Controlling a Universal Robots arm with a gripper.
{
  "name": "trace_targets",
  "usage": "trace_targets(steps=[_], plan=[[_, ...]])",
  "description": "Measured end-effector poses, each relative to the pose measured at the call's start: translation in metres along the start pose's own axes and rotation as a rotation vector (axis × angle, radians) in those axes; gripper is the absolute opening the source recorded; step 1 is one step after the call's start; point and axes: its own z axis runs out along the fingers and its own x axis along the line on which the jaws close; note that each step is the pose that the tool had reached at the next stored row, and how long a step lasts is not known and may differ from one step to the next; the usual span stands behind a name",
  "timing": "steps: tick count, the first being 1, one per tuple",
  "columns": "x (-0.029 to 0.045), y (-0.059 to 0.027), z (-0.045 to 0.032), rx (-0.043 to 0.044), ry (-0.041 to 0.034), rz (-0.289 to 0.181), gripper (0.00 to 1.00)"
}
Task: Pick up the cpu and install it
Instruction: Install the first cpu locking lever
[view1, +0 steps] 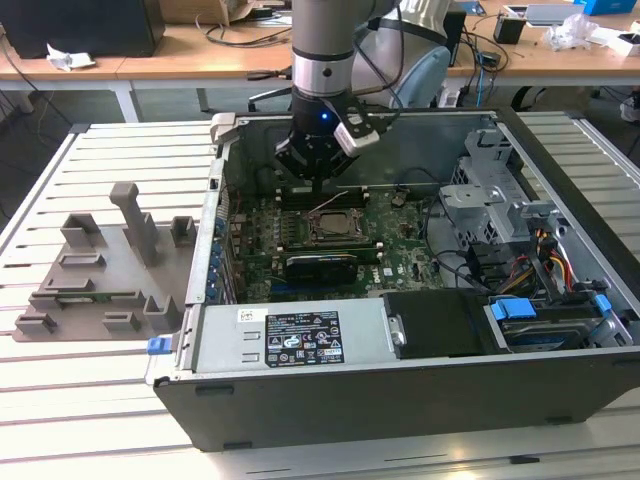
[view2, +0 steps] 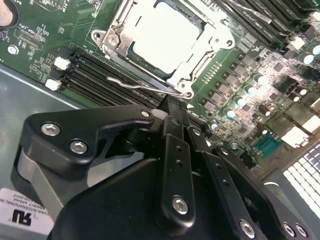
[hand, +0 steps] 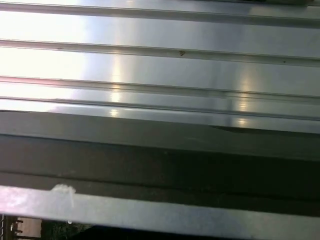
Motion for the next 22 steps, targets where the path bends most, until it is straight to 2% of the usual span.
trace_targets(steps=[7,22], plan=[[-0.0051,0.0015,0.0052,0.0,0.0004,0.0,0.11],[-0.0235,0.0006,0.0133,-0.0002,0.0021,0.0,0.11]])
